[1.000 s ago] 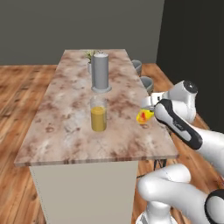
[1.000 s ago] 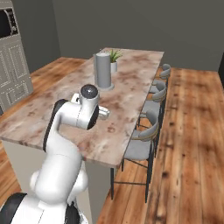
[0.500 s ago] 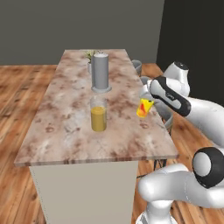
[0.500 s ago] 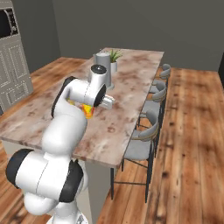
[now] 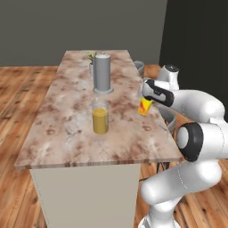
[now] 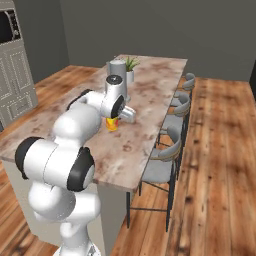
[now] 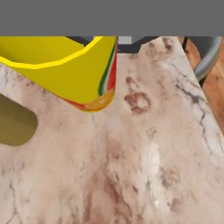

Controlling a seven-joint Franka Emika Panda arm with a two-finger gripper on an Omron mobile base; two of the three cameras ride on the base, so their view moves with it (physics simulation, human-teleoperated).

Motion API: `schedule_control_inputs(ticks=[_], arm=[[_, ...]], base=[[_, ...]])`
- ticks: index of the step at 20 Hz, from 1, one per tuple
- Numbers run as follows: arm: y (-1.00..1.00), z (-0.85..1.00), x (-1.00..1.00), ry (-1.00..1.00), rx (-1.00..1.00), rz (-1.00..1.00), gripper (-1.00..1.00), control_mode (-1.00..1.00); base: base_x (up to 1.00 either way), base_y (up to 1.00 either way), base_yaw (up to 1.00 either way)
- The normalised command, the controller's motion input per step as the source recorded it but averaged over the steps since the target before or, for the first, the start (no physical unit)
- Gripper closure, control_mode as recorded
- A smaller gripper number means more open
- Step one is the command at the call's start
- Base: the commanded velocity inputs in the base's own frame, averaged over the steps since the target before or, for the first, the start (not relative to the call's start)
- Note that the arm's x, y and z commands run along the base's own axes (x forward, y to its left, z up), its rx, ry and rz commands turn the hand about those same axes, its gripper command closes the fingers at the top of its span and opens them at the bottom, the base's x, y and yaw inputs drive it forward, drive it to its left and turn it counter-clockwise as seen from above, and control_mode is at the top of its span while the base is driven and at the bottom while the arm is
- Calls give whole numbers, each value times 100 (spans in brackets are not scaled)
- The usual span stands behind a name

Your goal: Place the pitcher and cup on the dining counter for serving.

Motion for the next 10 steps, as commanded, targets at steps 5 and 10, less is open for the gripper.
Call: schedule_control_inputs(ticks=[5, 10], arm=[[-6, -19, 55, 0, 0, -10, 100, -100], [0, -65, 24, 0, 0, -8, 100, -100]], base=[[0, 0, 0], [0, 0, 0]])
